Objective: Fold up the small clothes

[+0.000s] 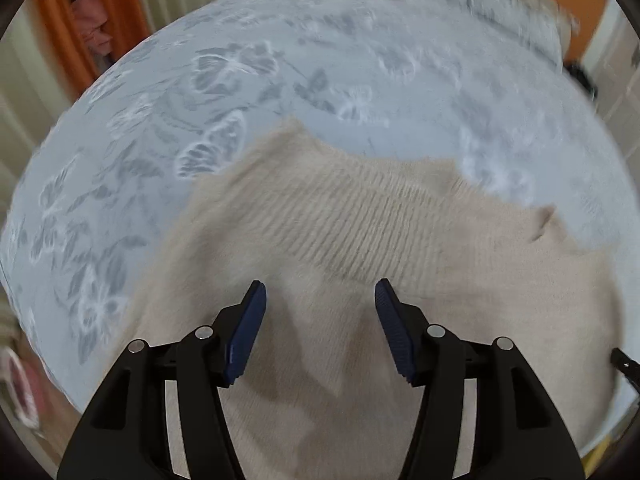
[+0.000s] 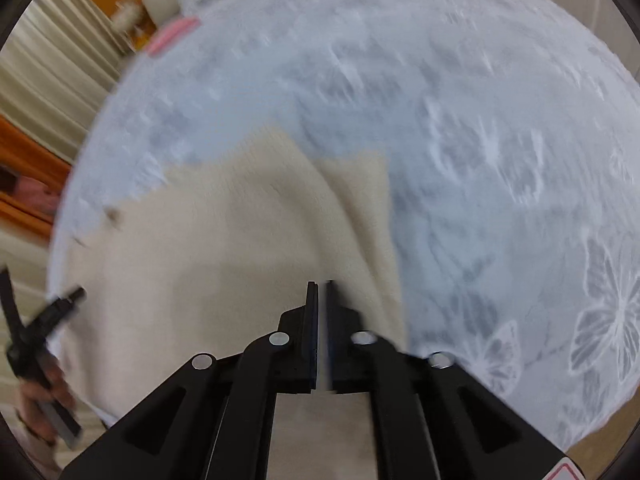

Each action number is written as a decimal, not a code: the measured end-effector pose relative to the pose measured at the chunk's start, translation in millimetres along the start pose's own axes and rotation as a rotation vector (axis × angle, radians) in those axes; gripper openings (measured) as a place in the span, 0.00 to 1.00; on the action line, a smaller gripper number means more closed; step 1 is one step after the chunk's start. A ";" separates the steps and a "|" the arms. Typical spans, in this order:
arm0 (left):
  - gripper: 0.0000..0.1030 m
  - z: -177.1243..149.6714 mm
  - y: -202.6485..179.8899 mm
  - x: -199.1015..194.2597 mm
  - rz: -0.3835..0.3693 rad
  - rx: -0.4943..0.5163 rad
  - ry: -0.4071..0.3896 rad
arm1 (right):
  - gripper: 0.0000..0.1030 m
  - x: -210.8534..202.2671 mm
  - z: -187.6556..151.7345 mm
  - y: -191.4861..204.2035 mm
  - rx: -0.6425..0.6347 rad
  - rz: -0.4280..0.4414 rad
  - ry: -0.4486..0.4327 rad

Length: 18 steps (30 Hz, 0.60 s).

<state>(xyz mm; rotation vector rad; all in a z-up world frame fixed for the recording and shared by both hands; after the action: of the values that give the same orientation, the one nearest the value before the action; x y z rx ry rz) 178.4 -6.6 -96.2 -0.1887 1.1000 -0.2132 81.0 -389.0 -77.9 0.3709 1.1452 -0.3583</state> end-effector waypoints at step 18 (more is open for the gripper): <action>0.64 17.0 56.9 -5.6 -0.086 -0.160 -0.027 | 0.08 12.7 46.2 24.9 -0.037 -0.009 -0.063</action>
<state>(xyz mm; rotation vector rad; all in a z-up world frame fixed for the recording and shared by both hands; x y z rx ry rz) 195.6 50.4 -98.4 -0.3814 1.0836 -0.1988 134.4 -389.4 -70.2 0.3200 1.0907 -0.3545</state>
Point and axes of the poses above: each gripper's, at about its wrist camera, not at the fingertips, and x roughly the way its jaws point, y to its left, z to its top, the point moved 4 cm from there along x, roughly the way its jaws point, and after that the axes turned 9 degrees about -z, right-handed, at the moved point
